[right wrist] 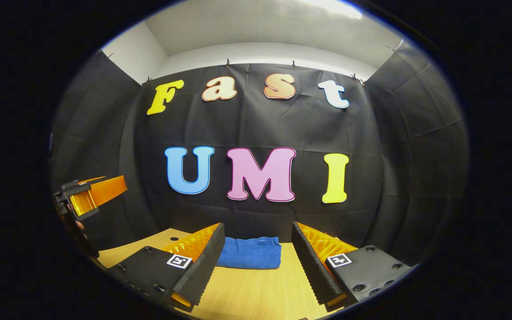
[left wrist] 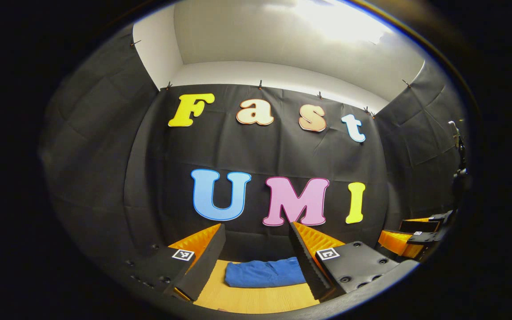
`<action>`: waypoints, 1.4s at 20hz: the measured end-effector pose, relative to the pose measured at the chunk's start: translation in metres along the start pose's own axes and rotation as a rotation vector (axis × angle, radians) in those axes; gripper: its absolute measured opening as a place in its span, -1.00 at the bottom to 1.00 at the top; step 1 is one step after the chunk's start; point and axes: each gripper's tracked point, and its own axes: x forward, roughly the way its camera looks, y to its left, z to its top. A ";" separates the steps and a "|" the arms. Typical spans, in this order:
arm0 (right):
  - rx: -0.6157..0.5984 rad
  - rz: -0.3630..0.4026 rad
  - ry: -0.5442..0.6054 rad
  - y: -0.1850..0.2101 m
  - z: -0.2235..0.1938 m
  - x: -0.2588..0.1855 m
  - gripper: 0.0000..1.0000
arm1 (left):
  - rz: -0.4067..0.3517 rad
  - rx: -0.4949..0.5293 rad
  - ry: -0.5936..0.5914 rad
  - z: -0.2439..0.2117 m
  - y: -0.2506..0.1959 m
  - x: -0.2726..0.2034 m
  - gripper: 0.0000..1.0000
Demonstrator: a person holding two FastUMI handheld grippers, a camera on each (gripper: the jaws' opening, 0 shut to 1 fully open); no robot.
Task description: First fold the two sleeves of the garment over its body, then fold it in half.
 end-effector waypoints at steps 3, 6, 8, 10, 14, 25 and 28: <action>-0.009 -0.003 -0.003 0.005 0.001 0.000 0.79 | 0.013 -0.005 0.031 -0.008 0.010 0.000 0.63; -0.008 -0.010 0.005 0.007 -0.004 0.000 0.97 | 0.027 -0.022 0.046 -0.013 0.019 0.002 0.63; 0.001 -0.015 0.011 0.007 -0.005 0.001 0.80 | 0.024 -0.021 0.055 -0.015 0.021 0.003 0.63; 0.014 -0.021 0.016 0.007 -0.006 0.003 0.89 | 0.026 -0.015 0.066 -0.018 0.024 0.003 0.63; 0.007 -0.024 0.017 0.009 -0.007 0.004 0.79 | 0.030 -0.009 0.068 -0.018 0.026 0.001 0.63; 0.027 0.021 0.022 0.017 -0.012 0.006 0.80 | 0.018 0.011 0.050 -0.008 0.009 -0.010 0.63; 0.044 0.042 0.060 0.019 -0.023 0.005 0.79 | -0.004 0.023 0.056 -0.008 -0.003 -0.008 0.63</action>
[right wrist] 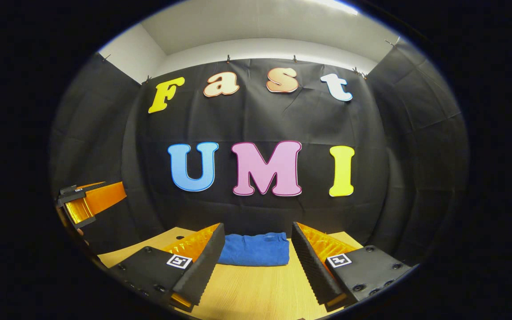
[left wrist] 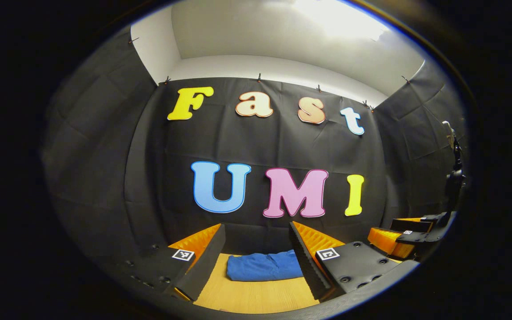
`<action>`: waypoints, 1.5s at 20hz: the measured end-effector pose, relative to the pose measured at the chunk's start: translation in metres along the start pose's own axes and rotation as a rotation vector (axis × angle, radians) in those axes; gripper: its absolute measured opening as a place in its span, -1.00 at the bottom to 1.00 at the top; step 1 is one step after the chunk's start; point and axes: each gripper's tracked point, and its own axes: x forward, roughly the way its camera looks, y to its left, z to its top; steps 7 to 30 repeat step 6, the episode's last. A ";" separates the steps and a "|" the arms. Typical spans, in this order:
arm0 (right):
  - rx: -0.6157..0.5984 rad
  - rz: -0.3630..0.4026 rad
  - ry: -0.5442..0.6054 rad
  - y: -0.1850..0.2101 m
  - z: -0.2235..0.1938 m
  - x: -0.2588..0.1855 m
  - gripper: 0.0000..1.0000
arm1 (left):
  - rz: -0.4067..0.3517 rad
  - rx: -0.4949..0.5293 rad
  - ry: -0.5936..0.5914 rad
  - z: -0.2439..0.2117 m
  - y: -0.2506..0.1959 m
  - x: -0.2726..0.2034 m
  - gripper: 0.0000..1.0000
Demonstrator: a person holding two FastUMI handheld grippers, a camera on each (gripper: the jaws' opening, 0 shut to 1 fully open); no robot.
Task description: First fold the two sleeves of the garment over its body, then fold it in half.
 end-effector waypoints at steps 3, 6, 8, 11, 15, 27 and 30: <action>0.014 0.027 0.041 0.003 -0.008 0.005 0.88 | 0.014 0.003 -0.005 0.006 -0.004 0.003 0.64; 0.021 0.042 0.046 0.007 -0.007 0.013 0.79 | 0.028 0.002 -0.018 0.013 -0.003 0.005 0.63; 0.021 0.042 0.046 0.007 -0.007 0.013 0.79 | 0.028 0.002 -0.018 0.013 -0.003 0.005 0.63; 0.021 0.042 0.046 0.007 -0.007 0.013 0.79 | 0.028 0.002 -0.018 0.013 -0.003 0.005 0.63; 0.021 0.042 0.046 0.007 -0.007 0.013 0.79 | 0.028 0.002 -0.018 0.013 -0.003 0.005 0.63; 0.021 0.042 0.046 0.007 -0.007 0.013 0.79 | 0.028 0.002 -0.018 0.013 -0.003 0.005 0.63; 0.021 0.042 0.046 0.007 -0.007 0.013 0.79 | 0.028 0.002 -0.018 0.013 -0.003 0.005 0.63</action>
